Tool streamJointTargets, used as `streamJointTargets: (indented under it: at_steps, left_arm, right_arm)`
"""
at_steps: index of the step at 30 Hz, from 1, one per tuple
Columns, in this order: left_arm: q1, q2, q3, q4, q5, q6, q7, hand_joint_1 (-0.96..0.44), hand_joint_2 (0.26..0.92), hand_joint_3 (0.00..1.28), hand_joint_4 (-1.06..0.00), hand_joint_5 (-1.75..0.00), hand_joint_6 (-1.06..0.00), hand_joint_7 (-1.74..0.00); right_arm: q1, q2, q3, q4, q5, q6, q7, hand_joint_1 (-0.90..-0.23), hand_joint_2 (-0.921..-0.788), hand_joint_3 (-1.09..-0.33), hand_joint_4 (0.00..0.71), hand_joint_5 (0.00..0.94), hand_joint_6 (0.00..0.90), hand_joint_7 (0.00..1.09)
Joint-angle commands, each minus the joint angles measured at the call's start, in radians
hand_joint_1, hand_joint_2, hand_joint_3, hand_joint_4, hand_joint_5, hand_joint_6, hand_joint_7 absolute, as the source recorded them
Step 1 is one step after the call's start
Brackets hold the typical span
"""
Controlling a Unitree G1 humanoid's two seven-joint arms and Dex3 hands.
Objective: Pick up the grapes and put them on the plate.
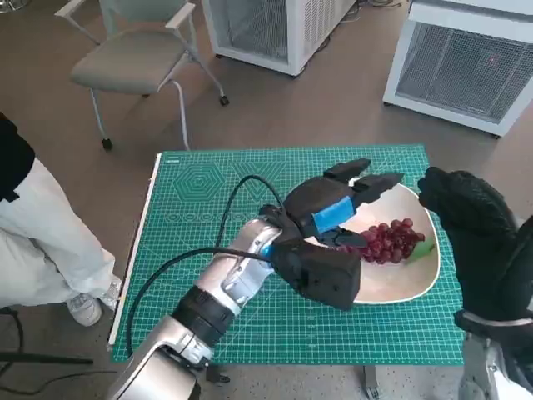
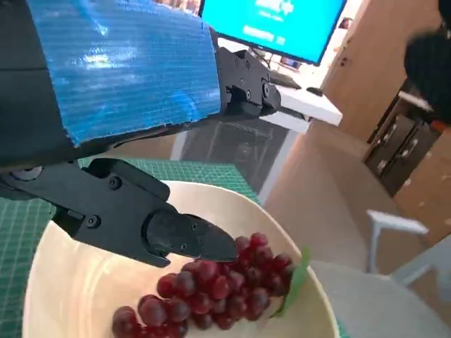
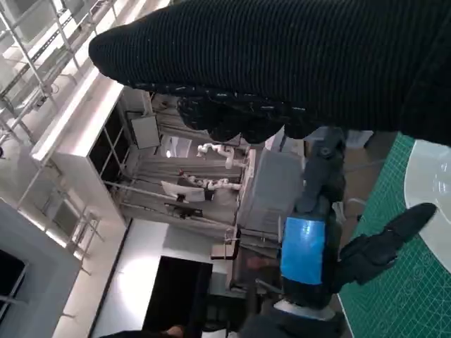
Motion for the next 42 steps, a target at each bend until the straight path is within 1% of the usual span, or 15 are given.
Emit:
streamJointTargets:
  at_steps: [1, 9, 14, 17, 20, 23, 26, 29, 33, 35, 38, 42]
  left_arm:
    - [0.032, 0.030, 0.045, -0.017, -0.057, -0.036, -0.022, -0.50, 0.921, 0.16, -0.06, 0.00, -0.13, 0.00]
    - [0.088, 0.064, 0.103, -0.073, -0.118, -0.040, -0.033, -0.47, 0.921, 0.17, -0.09, -0.01, -0.15, -0.01]
    - [0.148, 0.081, 0.172, -0.110, -0.201, -0.058, -0.048, -0.47, 0.921, 0.16, -0.13, -0.03, -0.18, -0.03]
    - [0.193, 0.072, 0.238, -0.118, -0.316, -0.080, -0.098, -0.47, 0.921, 0.16, -0.16, -0.03, -0.19, -0.03]
    - [0.232, 0.048, 0.313, -0.122, -0.463, -0.082, -0.180, -0.48, 0.921, 0.15, -0.20, -0.03, -0.22, -0.03]
    - [0.266, 0.024, 0.387, -0.134, -0.610, -0.049, -0.266, -0.48, 0.921, 0.14, -0.23, -0.03, -0.25, -0.04]
    - [0.297, 0.009, 0.442, -0.151, -0.713, -0.010, -0.319, -0.47, 0.921, 0.13, -0.25, -0.02, -0.27, -0.04]
    - [0.310, 0.003, 0.464, -0.163, -0.754, 0.012, -0.343, -0.46, 0.921, 0.12, -0.25, -0.02, -0.29, -0.05]
    - [0.313, 0.002, 0.471, -0.172, -0.762, 0.024, -0.355, -0.46, 0.921, 0.12, -0.26, -0.02, -0.30, -0.04]
    - [0.331, 0.011, 0.493, -0.173, -0.789, 0.027, -0.384, -0.46, 0.921, 0.12, -0.26, -0.02, -0.30, -0.04]
    - [0.375, 0.036, 0.543, -0.174, -0.853, 0.027, -0.454, -0.44, 0.921, 0.10, -0.27, -0.02, -0.32, -0.04]
    - [0.403, 0.054, 0.561, -0.192, -0.865, 0.017, -0.489, -0.43, 0.921, 0.10, -0.28, -0.02, -0.33, -0.04]
  right_arm:
    - [0.024, -0.002, 0.004, 0.013, 0.008, 0.011, 0.007, -0.329, -0.921, -0.591, 0.475, 0.808, 0.271, 0.96]
    - [0.023, -0.005, 0.005, 0.014, 0.011, 0.012, 0.010, -0.330, -0.921, -0.591, 0.474, 0.811, 0.269, 0.96]
    - [0.019, -0.004, 0.008, 0.019, 0.009, 0.012, 0.010, -0.327, -0.921, -0.593, 0.472, 0.813, 0.267, 0.96]
    - [0.017, -0.003, 0.011, 0.020, 0.006, 0.012, 0.009, -0.327, -0.921, -0.593, 0.472, 0.814, 0.266, 0.96]
    - [0.016, -0.002, 0.014, 0.020, 0.005, 0.013, 0.009, -0.326, -0.921, -0.594, 0.471, 0.816, 0.265, 0.97]
    - [0.013, -0.001, 0.016, 0.023, 0.006, 0.014, 0.009, -0.325, -0.921, -0.594, 0.470, 0.816, 0.265, 0.97]
    - [0.010, -0.002, 0.017, 0.026, 0.008, 0.016, 0.011, -0.325, -0.921, -0.594, 0.470, 0.817, 0.264, 0.97]
    - [0.009, -0.003, 0.017, 0.027, 0.010, 0.016, 0.012, -0.325, -0.921, -0.594, 0.470, 0.818, 0.264, 0.97]
    - [0.008, -0.003, 0.017, 0.028, 0.010, 0.016, 0.012, -0.325, -0.921, -0.594, 0.469, 0.818, 0.264, 0.97]
    - [0.006, -0.003, 0.018, 0.030, 0.013, 0.019, 0.014, -0.325, -0.921, -0.594, 0.469, 0.818, 0.263, 0.97]
    - [-0.001, -0.003, 0.021, 0.034, 0.019, 0.027, 0.017, -0.325, -0.921, -0.594, 0.469, 0.819, 0.263, 0.97]
    - [-0.005, -0.003, 0.024, 0.036, 0.023, 0.032, 0.020, -0.325, -0.921, -0.594, 0.469, 0.819, 0.263, 0.97]
